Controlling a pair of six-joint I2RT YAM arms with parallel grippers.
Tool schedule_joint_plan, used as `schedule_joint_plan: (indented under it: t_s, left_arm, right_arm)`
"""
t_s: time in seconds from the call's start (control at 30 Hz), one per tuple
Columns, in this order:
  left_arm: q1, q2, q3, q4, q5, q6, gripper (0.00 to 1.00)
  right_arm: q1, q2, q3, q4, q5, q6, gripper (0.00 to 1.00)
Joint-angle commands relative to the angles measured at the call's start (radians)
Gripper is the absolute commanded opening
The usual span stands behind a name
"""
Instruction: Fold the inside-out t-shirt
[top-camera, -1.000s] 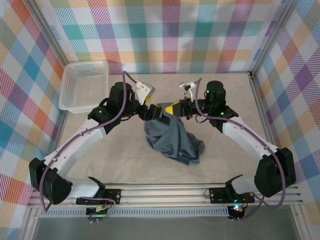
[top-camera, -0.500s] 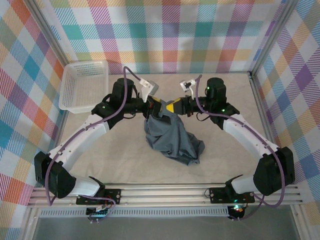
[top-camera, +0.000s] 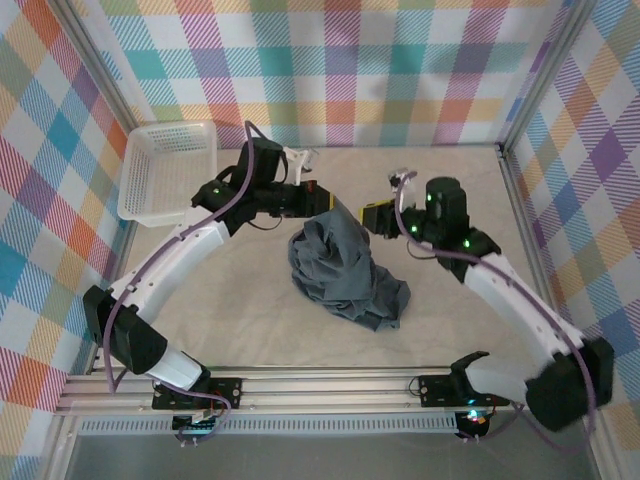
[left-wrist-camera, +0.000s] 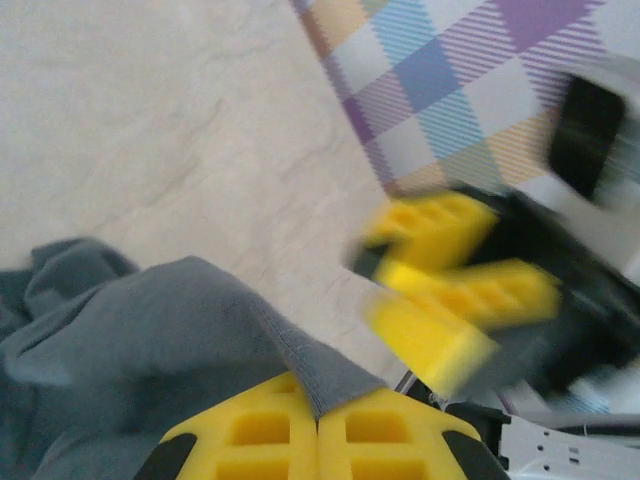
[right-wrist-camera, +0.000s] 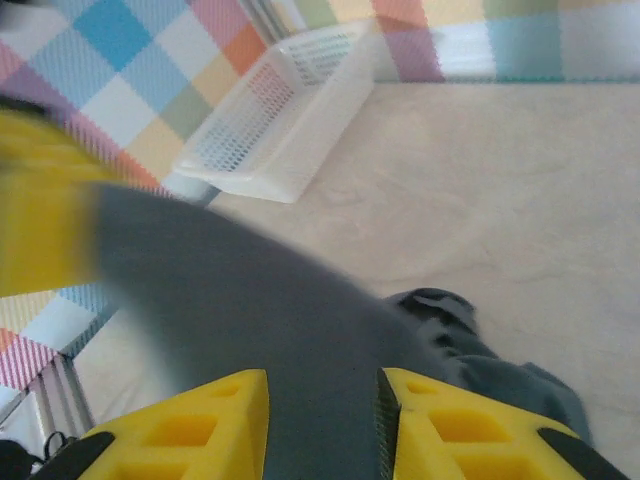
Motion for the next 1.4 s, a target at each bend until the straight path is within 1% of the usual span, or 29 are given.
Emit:
schedule_joint_plan:
  t_s: [0.0, 0.1, 0.2, 0.23, 0.3, 0.37, 0.43, 0.47, 0.5, 0.53, 0.57, 0.6, 0.67, 0.73, 0.77, 0.83, 0.87, 0.93, 1.0, 1.03, 1.07, 1.1, 1.13, 1.17, 1.23, 1.27, 1.3, 1.33, 1.37]
  left_arm:
    - [-0.004, 0.017, 0.03, -0.051, -0.035, -0.084, 0.0]
    - [-0.006, 0.048, 0.062, -0.058, -0.031, -0.136, 0.0]
    - [-0.012, 0.071, 0.083, -0.054, -0.035, -0.182, 0.0]
    - [-0.014, 0.077, 0.089, -0.053, -0.037, -0.198, 0.0]
    - [-0.015, 0.089, 0.1, -0.053, -0.038, -0.224, 0.0]
    - [-0.018, 0.1, 0.113, -0.056, -0.031, -0.24, 0.0]
    - [-0.023, 0.106, 0.124, -0.059, -0.018, -0.248, 0.0]
    - [-0.026, 0.106, 0.129, -0.065, -0.019, -0.246, 0.0]
    - [-0.029, 0.106, 0.132, -0.072, -0.019, -0.245, 0.0]
    - [-0.031, 0.103, 0.131, -0.074, -0.022, -0.247, 0.0]
    - [-0.031, 0.101, 0.131, -0.074, -0.022, -0.248, 0.0]
    - [-0.03, 0.097, 0.131, -0.079, -0.027, -0.247, 0.0]
    - [-0.029, 0.093, 0.135, -0.097, -0.046, -0.238, 0.0]
    - [-0.028, 0.089, 0.141, -0.117, -0.068, -0.224, 0.0]
    - [-0.026, 0.089, 0.143, -0.123, -0.075, -0.218, 0.0]
    - [-0.021, 0.091, 0.143, -0.132, -0.083, -0.213, 0.0]
    - [-0.016, 0.092, 0.144, -0.134, -0.083, -0.21, 0.0]
    - [-0.005, 0.092, 0.143, -0.143, -0.084, -0.201, 0.0]
    - [0.001, 0.091, 0.142, -0.153, -0.095, -0.177, 0.0]
    - [0.002, 0.092, 0.142, -0.159, -0.1, -0.165, 0.0]
    - [0.001, 0.092, 0.141, -0.158, -0.098, -0.157, 0.0]
    - [0.001, 0.097, 0.14, -0.152, -0.087, -0.155, 0.0]
    - [0.001, 0.102, 0.139, -0.145, -0.072, -0.157, 0.0]
    - [0.0, 0.107, 0.138, -0.137, -0.056, -0.164, 0.0]
    - [-0.002, 0.116, 0.132, -0.108, -0.028, -0.19, 0.0]
    - [-0.004, 0.117, 0.127, -0.094, -0.018, -0.2, 0.0]
    - [-0.008, 0.118, 0.125, -0.084, -0.013, -0.206, 0.0]
    - [-0.011, 0.12, 0.127, -0.08, -0.015, -0.209, 0.0]
    - [-0.014, 0.121, 0.129, -0.081, -0.017, -0.209, 0.0]
  right_arm:
    - [0.128, -0.078, -0.021, -0.035, 0.233, 0.17, 0.33]
    - [0.242, -0.047, 0.013, -0.103, 0.319, 0.332, 0.32]
    - [0.309, 0.026, 0.062, -0.152, 0.387, 0.413, 0.35]
    - [0.323, 0.058, 0.085, -0.169, 0.411, 0.416, 0.37]
    - [0.342, 0.125, 0.144, -0.237, 0.46, 0.42, 0.46]
    - [0.365, 0.182, 0.193, -0.281, 0.528, 0.368, 0.53]
    - [0.382, 0.24, 0.257, -0.375, 0.67, 0.336, 0.6]
    - [0.382, 0.264, 0.282, -0.417, 0.734, 0.322, 0.62]
    - [0.382, 0.284, 0.299, -0.446, 0.803, 0.301, 0.62]
    - [0.381, 0.297, 0.303, -0.456, 0.851, 0.274, 0.61]
    - [0.379, 0.302, 0.299, -0.451, 0.878, 0.241, 0.56]
    - [0.376, 0.3, 0.291, -0.44, 0.877, 0.202, 0.5]
    - [0.358, 0.28, 0.268, -0.419, 0.815, 0.136, 0.33]
    - [0.328, 0.235, 0.229, -0.408, 0.734, 0.101, 0.25]
    - [0.304, 0.213, 0.205, -0.395, 0.674, 0.088, 0.22]
    - [0.233, 0.145, 0.141, -0.363, 0.494, 0.063, 0.1]
    - [0.194, 0.113, 0.11, -0.346, 0.417, 0.06, 0.06]
    - [0.09, 0.032, 0.034, -0.315, 0.265, 0.085, 0.03]
    - [0.014, -0.037, -0.036, -0.244, 0.076, 0.074, 0.05]
    - [0.002, -0.061, -0.062, -0.222, 0.018, 0.06, 0.04]
    - [0.002, -0.065, -0.068, -0.225, -0.009, 0.04, 0.03]
    - [0.004, -0.061, -0.063, -0.228, -0.065, 0.021, 0.03]
    - [0.009, -0.052, -0.055, -0.224, -0.12, 0.013, 0.11]
    - [0.023, -0.045, -0.049, -0.214, -0.13, 0.024, 0.23]
    - [0.052, -0.026, -0.038, -0.166, -0.123, 0.073, 0.48]
    - [0.058, -0.013, -0.036, -0.14, -0.105, 0.089, 0.57]
    - [0.061, 0.005, -0.032, -0.125, -0.057, 0.109, 0.65]
    - [0.061, 0.027, -0.028, -0.11, -0.018, 0.111, 0.66]
    - [0.061, 0.051, -0.021, -0.096, 0.002, 0.1, 0.63]
